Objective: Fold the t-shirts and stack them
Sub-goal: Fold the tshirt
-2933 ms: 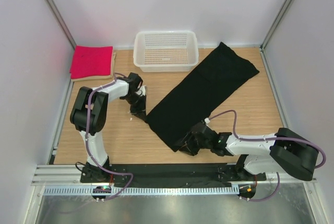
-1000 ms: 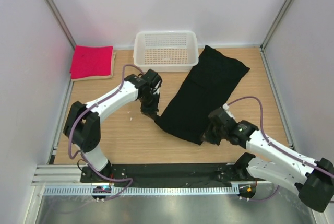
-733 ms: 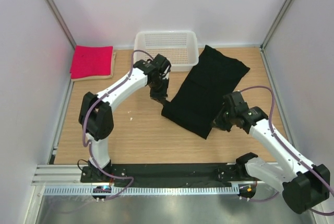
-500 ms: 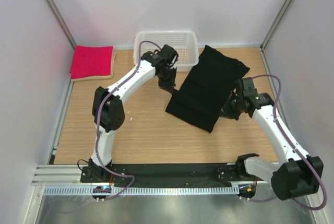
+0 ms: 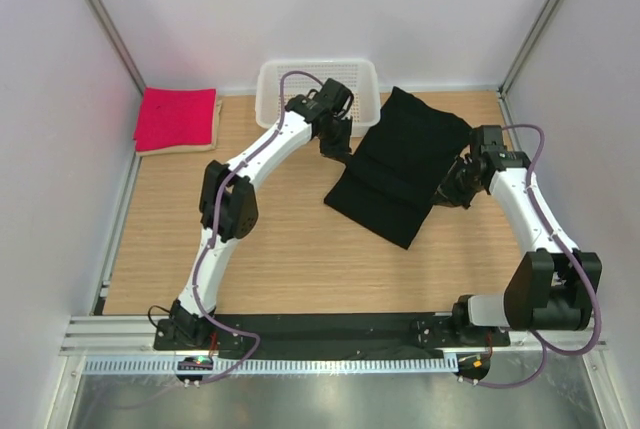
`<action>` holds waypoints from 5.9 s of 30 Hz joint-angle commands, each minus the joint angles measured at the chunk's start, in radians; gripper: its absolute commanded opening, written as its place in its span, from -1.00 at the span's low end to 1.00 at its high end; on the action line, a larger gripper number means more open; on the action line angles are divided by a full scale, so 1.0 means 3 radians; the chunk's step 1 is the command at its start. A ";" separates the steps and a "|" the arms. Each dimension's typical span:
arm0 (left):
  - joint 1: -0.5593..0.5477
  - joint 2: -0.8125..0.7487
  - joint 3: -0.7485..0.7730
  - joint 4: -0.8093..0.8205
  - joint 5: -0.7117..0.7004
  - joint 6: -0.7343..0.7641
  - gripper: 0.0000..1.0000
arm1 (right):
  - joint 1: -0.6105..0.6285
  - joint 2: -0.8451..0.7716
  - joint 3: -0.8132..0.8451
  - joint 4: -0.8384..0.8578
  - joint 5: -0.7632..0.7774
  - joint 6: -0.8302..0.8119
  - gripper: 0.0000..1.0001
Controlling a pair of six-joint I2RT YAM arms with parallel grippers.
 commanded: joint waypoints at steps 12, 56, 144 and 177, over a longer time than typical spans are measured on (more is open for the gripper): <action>0.0032 0.0206 0.0181 0.0632 -0.0104 -0.0139 -1.00 | -0.0130 0.0515 0.0298 0.0464 -0.0020 -0.0178 -0.98; 0.0154 0.0794 0.0518 0.1189 0.0070 -0.0237 -0.25 | -0.0432 0.1650 0.0779 0.0827 -0.0183 -0.0254 -0.80; -0.0311 -0.0704 -0.2718 0.0944 0.0418 0.0147 -0.71 | 0.0570 0.0924 0.0401 0.0167 0.0548 -0.0086 -0.07; -0.0505 -0.1267 -0.3701 0.0770 0.0408 0.0296 -0.67 | 0.1000 -0.0743 -0.1973 0.0429 0.0139 0.0743 -0.15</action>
